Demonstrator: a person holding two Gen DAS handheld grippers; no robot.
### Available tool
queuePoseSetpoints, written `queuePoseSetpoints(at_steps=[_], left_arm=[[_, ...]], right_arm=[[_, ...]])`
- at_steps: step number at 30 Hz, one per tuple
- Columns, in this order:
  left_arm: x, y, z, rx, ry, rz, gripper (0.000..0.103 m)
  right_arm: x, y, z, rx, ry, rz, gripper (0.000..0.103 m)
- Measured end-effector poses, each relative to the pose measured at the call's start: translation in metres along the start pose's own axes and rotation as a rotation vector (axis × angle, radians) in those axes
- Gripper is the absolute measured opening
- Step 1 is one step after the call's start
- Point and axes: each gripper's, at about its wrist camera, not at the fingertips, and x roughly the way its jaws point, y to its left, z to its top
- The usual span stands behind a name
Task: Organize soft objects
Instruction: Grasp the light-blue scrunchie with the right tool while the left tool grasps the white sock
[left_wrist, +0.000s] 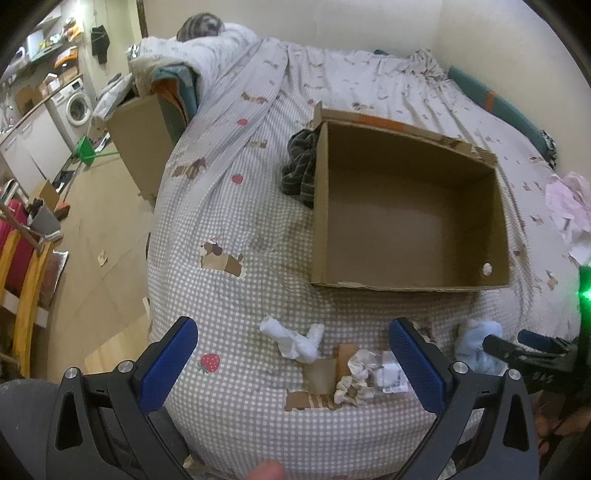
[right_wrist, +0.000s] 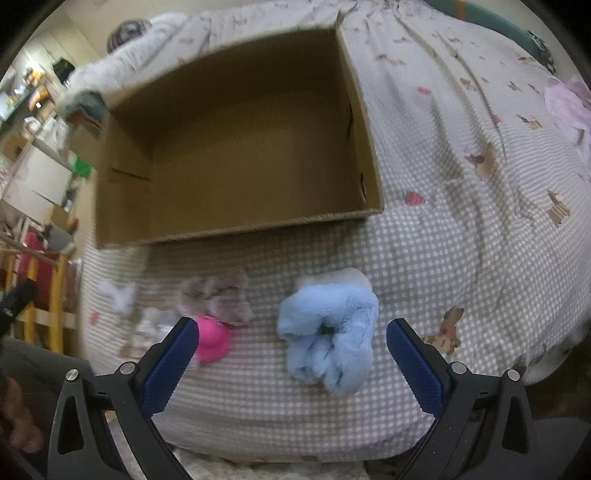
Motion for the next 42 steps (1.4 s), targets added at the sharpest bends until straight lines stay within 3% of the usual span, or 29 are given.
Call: queuePoseSetpoints(at_steps=[7, 9, 12, 14, 17, 25, 31, 37, 39, 42], left_arm=[[0.032, 0.010, -0.010, -0.006, 0.057, 0.023, 0.103], [0.040, 0.012, -0.013, -0.021, 0.087, 0.013, 0.103], [0.046, 0.016, -0.016, -0.043, 0.107, 0.004, 0.103], [0.049, 0.018, -0.015, -0.060, 0.111, 0.003, 0.103], [0.053, 0.023, -0.013, -0.091, 0.116, -0.017, 0.103], [0.064, 0.039, -0.006, -0.162, 0.146, -0.017, 0.098], [0.097, 0.022, -0.011, -0.125, 0.244, -0.028, 0.097], [0.135, 0.012, -0.018, -0.125, 0.318, -0.037, 0.064], [0.143, 0.010, -0.021, -0.125, 0.341, -0.055, 0.039], [0.145, 0.008, -0.022, -0.125, 0.335, -0.060, 0.028]], right_arm=[[0.048, 0.007, -0.006, -0.070, 0.064, -0.120, 0.103], [0.059, 0.011, -0.011, -0.098, 0.086, -0.133, 0.096], [0.076, 0.017, -0.018, -0.146, 0.112, -0.162, 0.073], [0.085, 0.020, -0.022, -0.177, 0.122, -0.190, 0.035], [0.085, 0.011, -0.026, -0.132, 0.100, -0.139, 0.019], [0.048, -0.005, -0.038, -0.047, -0.036, 0.032, 0.019], [0.034, -0.003, -0.036, -0.035, -0.069, 0.119, 0.019], [0.014, 0.001, -0.031, -0.047, -0.084, 0.164, 0.019], [0.005, -0.001, -0.024, -0.047, -0.089, 0.176, 0.019], [-0.001, -0.002, -0.022, -0.050, -0.093, 0.188, 0.019]])
